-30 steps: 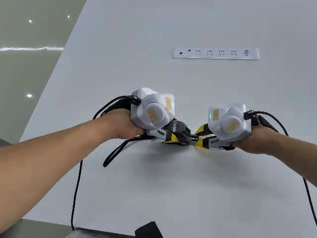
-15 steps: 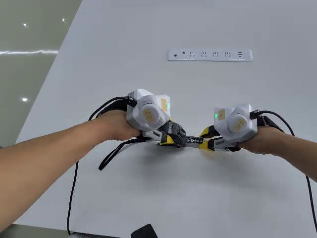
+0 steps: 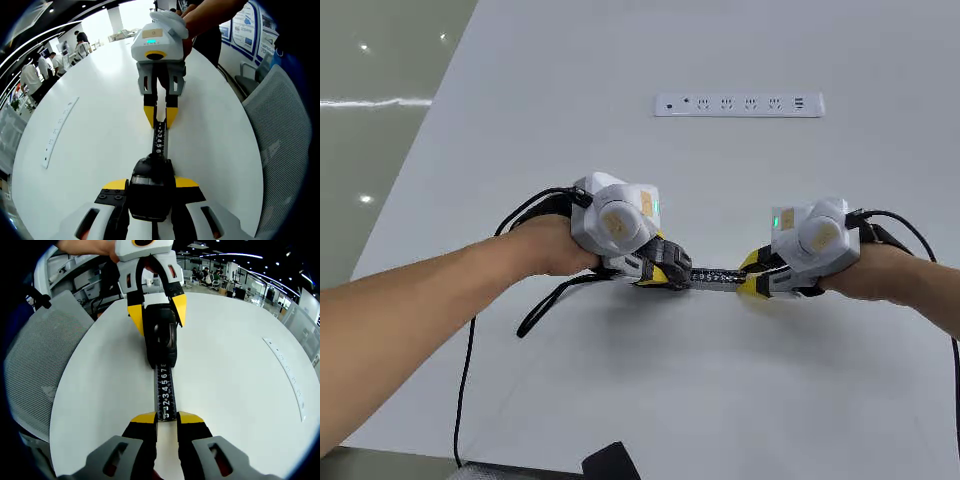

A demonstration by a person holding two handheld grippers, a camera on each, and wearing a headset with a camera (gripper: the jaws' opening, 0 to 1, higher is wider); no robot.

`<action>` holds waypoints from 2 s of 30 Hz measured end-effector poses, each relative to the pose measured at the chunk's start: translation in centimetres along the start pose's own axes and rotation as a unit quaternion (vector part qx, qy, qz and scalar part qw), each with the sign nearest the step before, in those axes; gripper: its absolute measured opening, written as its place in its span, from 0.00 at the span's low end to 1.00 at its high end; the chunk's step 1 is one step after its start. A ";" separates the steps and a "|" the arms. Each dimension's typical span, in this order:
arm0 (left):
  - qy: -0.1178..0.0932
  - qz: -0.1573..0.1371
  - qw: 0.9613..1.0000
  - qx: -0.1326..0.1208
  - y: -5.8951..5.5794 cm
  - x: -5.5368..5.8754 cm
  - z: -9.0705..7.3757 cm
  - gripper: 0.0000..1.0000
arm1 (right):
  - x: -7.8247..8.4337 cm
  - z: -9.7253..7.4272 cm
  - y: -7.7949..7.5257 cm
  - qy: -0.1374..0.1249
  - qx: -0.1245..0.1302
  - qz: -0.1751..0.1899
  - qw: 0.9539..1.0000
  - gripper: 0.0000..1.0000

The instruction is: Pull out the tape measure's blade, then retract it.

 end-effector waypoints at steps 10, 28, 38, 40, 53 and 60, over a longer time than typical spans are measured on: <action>0.000 0.002 1.000 0.000 0.0 0.0 0.0 0.28 | 1.2 -1.8 0.1 0.003 0.000 0.016 1.000 0.10; 0.002 0.004 1.000 0.002 0.0 -0.1 -0.1 0.28 | 3.6 -4.0 0.0 0.013 0.001 0.028 1.000 0.10; 0.004 0.005 1.000 0.003 -0.2 -0.2 -0.2 0.28 | 5.2 -5.2 -0.3 0.024 0.002 0.037 0.999 0.10; 0.004 0.005 1.000 0.003 -0.3 -0.2 -0.2 0.28 | 5.5 -5.4 -0.5 0.027 0.003 0.037 0.999 0.10; 0.005 0.006 1.000 0.004 -0.4 -0.3 -0.3 0.28 | 7.0 -6.8 -0.6 0.034 0.006 0.038 0.999 0.10; 0.006 0.007 1.000 0.005 -0.3 -0.3 -0.3 0.28 | 8.0 -7.6 -0.4 0.038 0.008 0.041 0.998 0.10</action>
Point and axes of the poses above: the centre of the closed fingertips' face, and the gripper's own axes: z roughly forward along the fingers, y roughly to its left, x roughly out of its underside, the point moved 2 cm from there along -z, roughly backward along the fingers, and after that the axes turned 4 degrees about -z, right-handed, at the moved point
